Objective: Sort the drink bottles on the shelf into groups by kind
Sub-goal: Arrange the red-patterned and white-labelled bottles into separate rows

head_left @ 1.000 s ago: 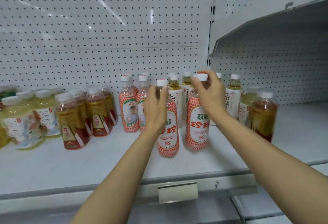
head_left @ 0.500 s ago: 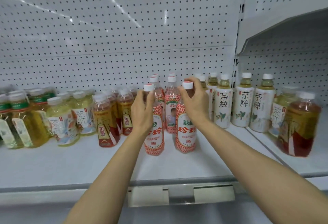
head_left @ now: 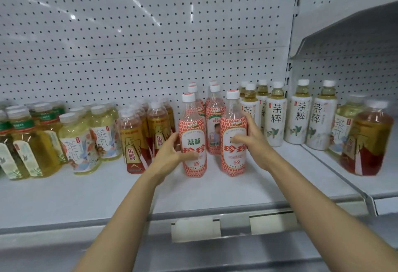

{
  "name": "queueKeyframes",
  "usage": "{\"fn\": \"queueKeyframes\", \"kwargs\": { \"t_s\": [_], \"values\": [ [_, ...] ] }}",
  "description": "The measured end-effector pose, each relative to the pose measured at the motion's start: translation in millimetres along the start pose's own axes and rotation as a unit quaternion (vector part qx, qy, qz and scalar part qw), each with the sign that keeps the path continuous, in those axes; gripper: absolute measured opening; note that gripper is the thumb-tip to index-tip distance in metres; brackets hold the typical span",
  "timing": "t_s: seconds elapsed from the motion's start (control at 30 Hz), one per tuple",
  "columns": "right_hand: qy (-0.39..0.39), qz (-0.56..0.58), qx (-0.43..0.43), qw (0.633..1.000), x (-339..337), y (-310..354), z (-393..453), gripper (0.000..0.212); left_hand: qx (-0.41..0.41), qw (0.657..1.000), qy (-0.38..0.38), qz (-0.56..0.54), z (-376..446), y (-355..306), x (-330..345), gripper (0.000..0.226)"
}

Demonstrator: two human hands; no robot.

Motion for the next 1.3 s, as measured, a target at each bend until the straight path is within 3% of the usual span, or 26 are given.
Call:
{"fn": "queueKeyframes", "kwargs": {
  "t_s": [0.13, 0.27, 0.33, 0.47, 0.5, 0.57, 0.63, 0.7, 0.77, 0.87, 0.97, 1.07, 1.17, 1.3],
  "values": [
    [-0.109, -0.14, -0.035, 0.984, 6.9, 2.9, 0.0, 0.079, 0.014, 0.998, -0.055, 0.037, 2.1, -4.1, 1.6, 0.065],
    [-0.247, -0.256, -0.071, 0.932, 19.6, 1.4, -2.2, 0.09, 0.004, 0.97, -0.176, 0.167, 6.9, 3.9, -2.2, 0.097],
    [-0.227, -0.266, -0.036, 0.936, 21.5, -14.2, 1.6, 0.09, -0.005, 0.98, -0.149, 0.133, 8.5, 13.8, 2.8, 0.096],
    [-0.096, -0.174, 0.068, 0.978, 17.4, -49.5, 1.7, 0.078, -0.03, 0.992, -0.085, 0.092, 8.0, 34.1, 1.9, 0.074],
    [-0.098, -0.186, 0.073, 0.975, 16.1, -50.9, 1.0, 0.077, -0.029, 0.99, -0.093, 0.104, 7.0, 32.8, -0.2, 0.07],
    [-0.138, -0.227, 0.071, 0.961, 15.0, -49.9, 3.1, 0.085, -0.026, 0.981, -0.125, 0.148, 7.7, 29.9, -1.9, 0.082],
    [-0.19, -0.297, 0.085, 0.932, 17.6, -48.5, 3.9, 0.095, -0.033, 0.965, -0.161, 0.204, 8.2, 27.2, 0.7, 0.097],
    [-0.238, -0.331, 0.093, 0.908, 17.7, -45.7, -0.6, 0.099, -0.033, 0.959, -0.179, 0.217, 6.0, 25.1, 5.2, 0.095],
    [-0.239, -0.303, 0.092, 0.918, 16.1, -47.0, -3.6, 0.095, -0.025, 0.975, -0.16, 0.15, 6.9, 29.0, 10.2, 0.09],
    [-0.16, -0.2, 0.094, 0.962, 17.5, -52.2, -5.0, 0.077, -0.031, 0.988, -0.134, 0.068, 12.6, 38.7, 6.9, 0.078],
    [-0.145, -0.217, 0.091, 0.961, 17.8, -51.4, -3.0, 0.071, -0.024, 0.976, -0.154, 0.15, 15.5, 32.7, 1.5, 0.078],
    [-0.197, -0.299, 0.098, 0.929, 19.4, -47.1, 1.2, 0.087, -0.036, 0.95, -0.21, 0.227, 12.4, 22.9, 5.9, 0.094],
    [-0.202, -0.314, 0.103, 0.922, 20.2, -48.3, 3.2, 0.099, -0.038, 0.954, -0.215, 0.204, 13.8, 21.2, 15.0, 0.093],
    [-0.158, -0.255, 0.104, 0.948, 18.1, -53.8, 5.7, 0.075, -0.039, 0.965, -0.18, 0.186, 17.9, 27.5, 14.7, 0.07]
  ]
}}
Point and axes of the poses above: each hand's wrist, its own z-axis towards the middle knuckle, its own x-axis out of the palm, y = z × x, the point moved 7 cm from there along z, towards the middle knuckle, and after that the axes turned 6 degrees about x, right-handed, at the moved point
